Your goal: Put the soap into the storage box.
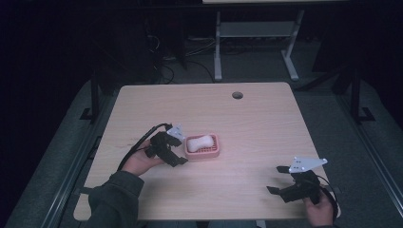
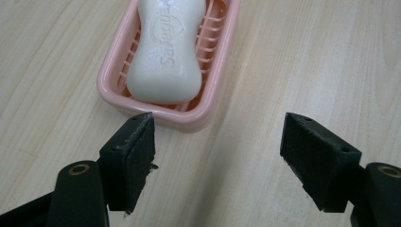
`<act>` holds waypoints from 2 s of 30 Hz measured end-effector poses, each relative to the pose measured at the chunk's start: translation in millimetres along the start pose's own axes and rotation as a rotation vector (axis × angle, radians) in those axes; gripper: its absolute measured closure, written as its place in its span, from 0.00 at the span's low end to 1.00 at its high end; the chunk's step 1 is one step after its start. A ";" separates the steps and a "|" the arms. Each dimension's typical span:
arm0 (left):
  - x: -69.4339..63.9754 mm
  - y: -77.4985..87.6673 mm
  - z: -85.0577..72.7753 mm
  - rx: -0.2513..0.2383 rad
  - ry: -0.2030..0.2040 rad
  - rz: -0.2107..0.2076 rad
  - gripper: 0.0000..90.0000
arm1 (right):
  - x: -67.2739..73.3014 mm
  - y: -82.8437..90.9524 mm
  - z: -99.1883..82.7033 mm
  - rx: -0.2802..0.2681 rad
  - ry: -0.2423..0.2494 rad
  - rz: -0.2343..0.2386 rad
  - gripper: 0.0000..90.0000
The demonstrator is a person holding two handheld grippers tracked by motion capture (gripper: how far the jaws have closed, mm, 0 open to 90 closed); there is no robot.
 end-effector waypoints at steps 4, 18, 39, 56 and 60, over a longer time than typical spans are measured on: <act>-1.1 0.4 -3.8 -0.003 -0.001 -0.001 0.30 | -0.2 -0.4 -0.2 0.003 0.001 0.000 0.16; -5.4 6.6 -18.3 -0.008 0.003 0.016 0.30 | -0.9 -0.2 -1.1 0.010 -0.005 -0.004 0.16; -3.9 14.3 -45.8 -0.013 0.038 0.021 0.29 | -2.3 -1.2 -3.0 0.020 -0.009 -0.007 0.16; -6.5 16.4 -64.2 -0.002 0.047 0.034 0.29 | -2.1 -1.2 -3.0 0.021 -0.009 -0.007 0.16; -6.9 17.9 -68.4 -0.005 0.045 0.037 0.29 | -2.2 -1.2 -3.0 0.021 -0.008 -0.008 0.16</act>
Point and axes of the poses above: each handheld gripper's, and its own axes: y roughly backward along the jaws, z roughly out of its top, x roughly to its left, the point moved 10 cm from there along -y, roughly forward along the jaws, and after that the axes turned 11 degrees about y, right-handed, at the moved point
